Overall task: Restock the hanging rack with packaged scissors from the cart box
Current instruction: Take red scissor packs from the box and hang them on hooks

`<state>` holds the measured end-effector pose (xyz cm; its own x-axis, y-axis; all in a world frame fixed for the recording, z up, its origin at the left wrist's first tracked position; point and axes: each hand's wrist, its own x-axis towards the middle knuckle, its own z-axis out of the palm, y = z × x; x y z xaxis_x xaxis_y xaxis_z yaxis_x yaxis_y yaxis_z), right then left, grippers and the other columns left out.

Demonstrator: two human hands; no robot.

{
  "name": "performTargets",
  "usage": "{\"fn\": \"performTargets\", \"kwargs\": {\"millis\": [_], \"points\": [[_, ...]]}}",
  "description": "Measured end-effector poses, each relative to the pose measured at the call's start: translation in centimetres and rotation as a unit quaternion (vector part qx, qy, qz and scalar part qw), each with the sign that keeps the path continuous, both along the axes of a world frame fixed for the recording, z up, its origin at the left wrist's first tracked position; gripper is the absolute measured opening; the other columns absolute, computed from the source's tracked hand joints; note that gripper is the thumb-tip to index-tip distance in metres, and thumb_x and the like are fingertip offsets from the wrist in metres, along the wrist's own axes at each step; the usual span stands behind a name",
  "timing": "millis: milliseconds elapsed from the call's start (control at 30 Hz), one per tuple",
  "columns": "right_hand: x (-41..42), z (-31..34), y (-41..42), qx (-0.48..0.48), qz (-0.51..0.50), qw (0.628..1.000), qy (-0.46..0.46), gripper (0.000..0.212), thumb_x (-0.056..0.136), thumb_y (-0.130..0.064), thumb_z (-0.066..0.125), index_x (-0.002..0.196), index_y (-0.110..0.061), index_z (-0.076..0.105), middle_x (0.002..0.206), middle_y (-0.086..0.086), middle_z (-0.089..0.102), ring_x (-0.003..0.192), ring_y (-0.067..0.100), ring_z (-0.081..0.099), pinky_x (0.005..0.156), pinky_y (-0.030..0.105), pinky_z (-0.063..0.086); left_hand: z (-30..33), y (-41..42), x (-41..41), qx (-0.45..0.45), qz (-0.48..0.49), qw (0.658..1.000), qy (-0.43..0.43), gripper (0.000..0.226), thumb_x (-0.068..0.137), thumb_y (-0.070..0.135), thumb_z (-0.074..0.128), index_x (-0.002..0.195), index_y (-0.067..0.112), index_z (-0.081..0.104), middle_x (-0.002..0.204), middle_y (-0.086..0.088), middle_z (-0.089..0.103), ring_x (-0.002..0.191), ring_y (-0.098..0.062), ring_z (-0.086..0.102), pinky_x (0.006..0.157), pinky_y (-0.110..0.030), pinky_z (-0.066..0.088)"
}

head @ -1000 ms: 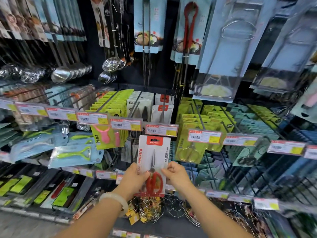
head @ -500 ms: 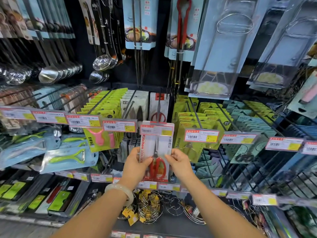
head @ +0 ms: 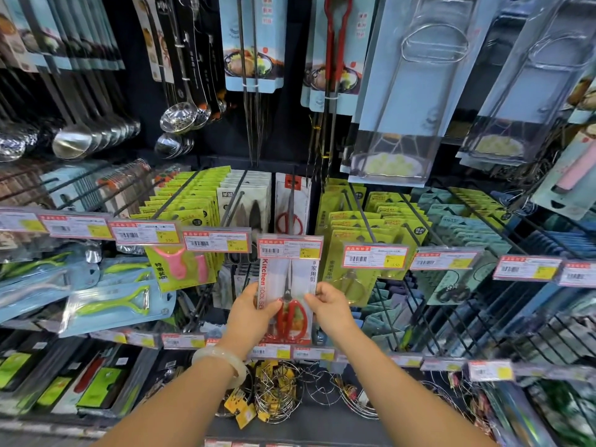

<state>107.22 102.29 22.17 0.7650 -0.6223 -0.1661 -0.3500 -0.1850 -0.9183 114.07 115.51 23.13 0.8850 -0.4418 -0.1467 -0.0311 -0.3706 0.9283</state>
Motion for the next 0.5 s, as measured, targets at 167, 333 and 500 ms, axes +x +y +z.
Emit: {"fn": "performTargets", "kwargs": {"millis": [167,333,500], "points": [[0.2,-0.5,0.3,-0.020,-0.004,1.000,0.011,0.013,0.093,-0.016,0.053,0.093,-0.004,0.059,0.086,0.010,0.062,0.076,0.019,0.055,0.077,0.039,0.051,-0.2,0.2,0.1,-0.009,0.000,1.000,0.015,0.037,0.090,0.012,0.062,0.126,0.011,0.053,0.098,-0.003,0.064,0.090,-0.019,0.061,0.086,-0.037,0.053],[0.4,-0.2,0.1,-0.036,0.003,0.999,0.039,0.017,0.095,-0.022,0.050,0.106,-0.010,0.057,0.090,0.006,0.060,0.079,0.015,0.056,0.074,0.030,0.046,-0.9,-0.6,0.5,0.027,0.004,0.999,0.026,0.050,0.088,0.015,0.065,0.133,0.011,0.045,0.117,-0.009,0.064,0.102,-0.024,0.061,0.093,-0.037,0.050],[-0.7,-0.4,-0.1,-0.053,0.027,0.992,0.115,0.053,0.096,-0.029,0.049,0.143,-0.012,0.032,0.145,0.008,0.043,0.132,0.024,0.043,0.109,0.036,0.036,-2.8,-1.0,0.6,0.136,-0.015,0.989,0.054,0.081,0.081,0.022,0.073,0.145,0.009,0.026,0.139,-0.016,0.047,0.123,-0.033,0.051,0.102,-0.044,0.045]]}}
